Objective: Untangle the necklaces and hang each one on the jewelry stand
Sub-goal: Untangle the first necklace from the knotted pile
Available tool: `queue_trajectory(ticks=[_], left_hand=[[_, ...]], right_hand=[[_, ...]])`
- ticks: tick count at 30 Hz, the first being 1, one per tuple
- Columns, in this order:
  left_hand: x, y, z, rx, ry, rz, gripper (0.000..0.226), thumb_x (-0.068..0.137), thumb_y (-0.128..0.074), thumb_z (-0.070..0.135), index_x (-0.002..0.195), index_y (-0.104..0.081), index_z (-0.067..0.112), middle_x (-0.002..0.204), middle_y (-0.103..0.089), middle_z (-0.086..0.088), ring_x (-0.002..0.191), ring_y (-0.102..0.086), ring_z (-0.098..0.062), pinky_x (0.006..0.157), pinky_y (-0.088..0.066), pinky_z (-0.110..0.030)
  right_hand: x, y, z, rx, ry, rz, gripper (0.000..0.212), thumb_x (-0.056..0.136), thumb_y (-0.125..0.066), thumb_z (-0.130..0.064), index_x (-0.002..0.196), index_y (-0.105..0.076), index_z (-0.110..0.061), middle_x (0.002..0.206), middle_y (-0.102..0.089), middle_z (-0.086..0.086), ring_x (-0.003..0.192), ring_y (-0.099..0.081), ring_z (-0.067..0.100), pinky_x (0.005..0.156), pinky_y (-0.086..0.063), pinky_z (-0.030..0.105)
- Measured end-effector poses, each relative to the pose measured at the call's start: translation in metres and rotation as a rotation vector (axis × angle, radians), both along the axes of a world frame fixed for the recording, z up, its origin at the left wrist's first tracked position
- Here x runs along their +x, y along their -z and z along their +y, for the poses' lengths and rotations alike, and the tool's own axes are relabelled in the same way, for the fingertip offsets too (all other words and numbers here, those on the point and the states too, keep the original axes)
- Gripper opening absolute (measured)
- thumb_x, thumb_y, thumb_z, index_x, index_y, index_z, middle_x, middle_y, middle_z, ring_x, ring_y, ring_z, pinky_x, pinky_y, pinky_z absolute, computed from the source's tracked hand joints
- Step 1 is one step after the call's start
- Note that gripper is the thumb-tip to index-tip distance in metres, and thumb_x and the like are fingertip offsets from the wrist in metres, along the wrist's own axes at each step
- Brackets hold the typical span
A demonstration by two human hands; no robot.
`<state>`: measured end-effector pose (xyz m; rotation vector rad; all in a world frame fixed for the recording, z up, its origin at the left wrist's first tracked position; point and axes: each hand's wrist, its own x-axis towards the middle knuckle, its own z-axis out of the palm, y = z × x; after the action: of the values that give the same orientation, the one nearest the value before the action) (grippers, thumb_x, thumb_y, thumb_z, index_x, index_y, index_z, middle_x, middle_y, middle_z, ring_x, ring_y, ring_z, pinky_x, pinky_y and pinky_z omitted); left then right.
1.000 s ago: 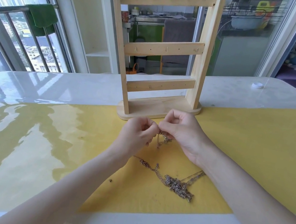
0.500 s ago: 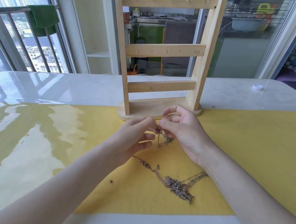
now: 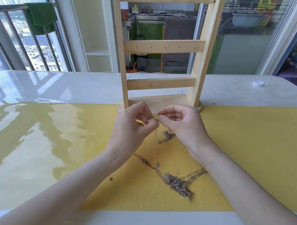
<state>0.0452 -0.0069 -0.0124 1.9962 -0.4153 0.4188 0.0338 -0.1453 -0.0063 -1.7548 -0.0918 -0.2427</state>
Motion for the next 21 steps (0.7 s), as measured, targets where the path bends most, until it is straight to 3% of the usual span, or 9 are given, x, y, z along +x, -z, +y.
queue_trajectory(ticks=[2,4,6,8,13,15,18,21], left_hand=[[-0.001,0.000,-0.002,-0.080,0.016,0.046,0.023,0.077,-0.062,0.004,0.062,-0.049,0.017,0.061,-0.058,0.005,0.059,-0.052,-0.006,0.057,-0.044,-0.021],[0.000,-0.002,-0.004,-0.198,0.015,0.188,0.025,0.080,-0.060,0.002,0.062,-0.046,0.014,0.053,-0.057,0.010,0.050,-0.050,-0.004,0.051,-0.039,-0.016],[0.002,-0.002,-0.004,-0.293,0.014,0.323,0.024,0.082,-0.058,0.002,0.064,-0.045,0.012,0.050,-0.054,0.010,0.047,-0.049,-0.003,0.056,-0.040,-0.018],[0.004,-0.002,-0.002,-0.411,0.036,0.456,0.021,0.084,-0.057,0.000,0.070,-0.045,0.012,0.056,-0.051,0.004,0.051,-0.049,-0.005,0.059,-0.044,-0.021],[0.006,-0.004,0.004,-0.731,0.149,0.757,0.020,0.085,-0.061,0.000,0.082,-0.046,0.014,0.067,-0.051,0.001,0.053,-0.047,-0.006,0.048,-0.045,-0.015],[0.006,-0.004,0.004,-0.711,0.164,0.730,0.023,0.084,-0.063,0.000,0.082,-0.046,0.015,0.067,-0.055,0.001,0.054,-0.047,-0.007,0.051,-0.045,-0.016],[0.004,-0.003,0.001,-0.529,0.185,0.586,0.029,0.082,-0.064,-0.001,0.083,-0.042,0.017,0.067,-0.060,0.001,0.060,-0.048,-0.012,0.061,-0.045,-0.021],[0.001,-0.002,-0.002,-0.381,0.214,0.527,0.030,0.083,-0.064,-0.003,0.086,-0.041,0.016,0.066,-0.060,0.002,0.059,-0.048,-0.011,0.059,-0.046,-0.018]], right_hand=[[0.001,0.001,0.001,0.034,0.024,-0.009,0.020,0.082,-0.068,-0.002,0.075,-0.068,-0.021,0.070,-0.064,-0.006,0.064,-0.056,0.001,0.060,-0.044,0.014],[0.001,0.002,0.002,0.054,0.021,-0.013,0.021,0.083,-0.067,-0.002,0.075,-0.069,-0.021,0.069,-0.064,-0.006,0.062,-0.055,-0.002,0.059,-0.042,0.012],[0.000,0.002,0.003,0.039,0.004,-0.019,0.020,0.083,-0.067,-0.002,0.076,-0.069,-0.020,0.070,-0.064,-0.006,0.063,-0.056,-0.002,0.060,-0.044,0.013],[0.000,0.002,0.003,-0.003,-0.027,-0.026,0.018,0.082,-0.068,-0.002,0.077,-0.070,-0.019,0.071,-0.066,-0.006,0.066,-0.058,0.000,0.062,-0.046,0.013],[0.002,0.002,0.000,-0.128,-0.070,-0.042,0.018,0.081,-0.070,-0.004,0.079,-0.072,-0.022,0.071,-0.068,-0.006,0.066,-0.059,0.003,0.066,-0.049,0.016],[0.004,0.001,-0.002,-0.189,-0.048,-0.068,0.021,0.081,-0.070,-0.004,0.076,-0.071,-0.024,0.070,-0.068,-0.005,0.065,-0.059,0.005,0.066,-0.050,0.019],[0.005,0.000,-0.008,-0.233,0.000,-0.102,0.026,0.079,-0.069,-0.001,0.069,-0.068,-0.025,0.067,-0.067,-0.002,0.063,-0.059,0.008,0.068,-0.052,0.023],[0.005,0.001,-0.009,-0.233,0.017,-0.107,0.030,0.078,-0.069,-0.001,0.066,-0.065,-0.027,0.064,-0.064,-0.006,0.060,-0.056,0.004,0.066,-0.051,0.021]])
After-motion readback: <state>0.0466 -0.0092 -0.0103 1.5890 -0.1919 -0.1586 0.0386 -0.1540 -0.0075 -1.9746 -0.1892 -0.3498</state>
